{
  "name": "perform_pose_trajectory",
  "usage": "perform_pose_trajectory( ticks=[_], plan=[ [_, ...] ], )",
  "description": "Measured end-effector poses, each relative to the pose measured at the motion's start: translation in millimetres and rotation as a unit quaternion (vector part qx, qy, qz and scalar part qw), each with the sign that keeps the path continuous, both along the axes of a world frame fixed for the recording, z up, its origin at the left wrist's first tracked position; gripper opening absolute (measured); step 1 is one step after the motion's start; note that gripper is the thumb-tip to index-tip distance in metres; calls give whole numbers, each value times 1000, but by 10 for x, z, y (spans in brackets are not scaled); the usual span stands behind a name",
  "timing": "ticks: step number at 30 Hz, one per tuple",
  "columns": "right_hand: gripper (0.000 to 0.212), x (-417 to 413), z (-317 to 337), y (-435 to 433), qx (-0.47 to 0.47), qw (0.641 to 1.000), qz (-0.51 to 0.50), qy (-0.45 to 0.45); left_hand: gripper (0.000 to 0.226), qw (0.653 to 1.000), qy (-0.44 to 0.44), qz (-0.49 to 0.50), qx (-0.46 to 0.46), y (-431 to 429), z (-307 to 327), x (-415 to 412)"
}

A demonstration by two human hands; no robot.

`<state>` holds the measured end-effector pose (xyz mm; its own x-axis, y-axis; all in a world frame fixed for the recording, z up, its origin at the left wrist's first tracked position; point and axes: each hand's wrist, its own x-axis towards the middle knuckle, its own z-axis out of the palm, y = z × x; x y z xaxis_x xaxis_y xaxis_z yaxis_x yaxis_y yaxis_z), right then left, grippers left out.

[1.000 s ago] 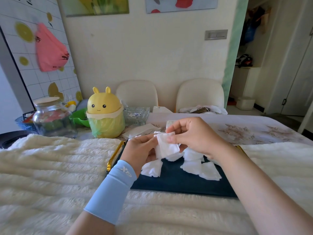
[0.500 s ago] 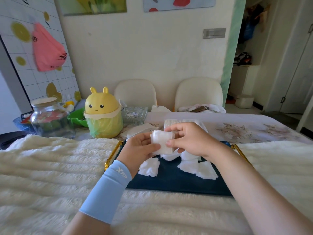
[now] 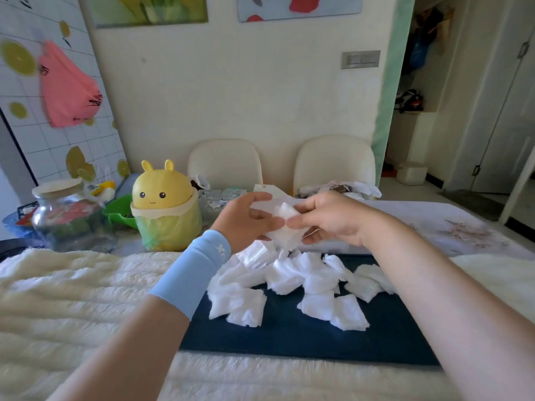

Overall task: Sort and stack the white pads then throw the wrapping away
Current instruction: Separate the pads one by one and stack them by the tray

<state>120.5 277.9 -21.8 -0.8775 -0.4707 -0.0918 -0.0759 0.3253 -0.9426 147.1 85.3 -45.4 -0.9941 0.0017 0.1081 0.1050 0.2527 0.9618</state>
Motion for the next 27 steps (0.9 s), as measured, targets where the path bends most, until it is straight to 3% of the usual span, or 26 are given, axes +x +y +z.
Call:
perform_pose_trajectory(
  ticks=[4, 6, 11, 14, 22, 24, 27],
  plan=[
    [15, -328, 115, 65, 38, 997, -59, 1, 27, 997, -8, 28, -69, 97, 38, -413],
    [13, -472, 96, 87, 71, 990, -116, 28, 9, 983, 3, 47, -175, 129, -24, -584],
    [14, -701, -100, 45, 95, 988, -124, -6, 31, 897, -21, -27, -441, 282, -129, -770],
    [19, -791, -226, -20, 116, 986, -117, -2, 33, 847, -58, -48, -527, 321, -147, -841],
    [13, -946, -415, -55, 156, 980, -123, 26, 31, 869, -68, -45, -488, 170, -269, -968],
    [8, -989, -441, -96, 224, 969, -94, 53, 33, 881, -68, -39, -467, 158, -277, -984],
    [24, -1009, -450, -131, 382, 914, -75, 114, 33, 896, -65, -32, -438, 112, -330, -1006]
  ],
)
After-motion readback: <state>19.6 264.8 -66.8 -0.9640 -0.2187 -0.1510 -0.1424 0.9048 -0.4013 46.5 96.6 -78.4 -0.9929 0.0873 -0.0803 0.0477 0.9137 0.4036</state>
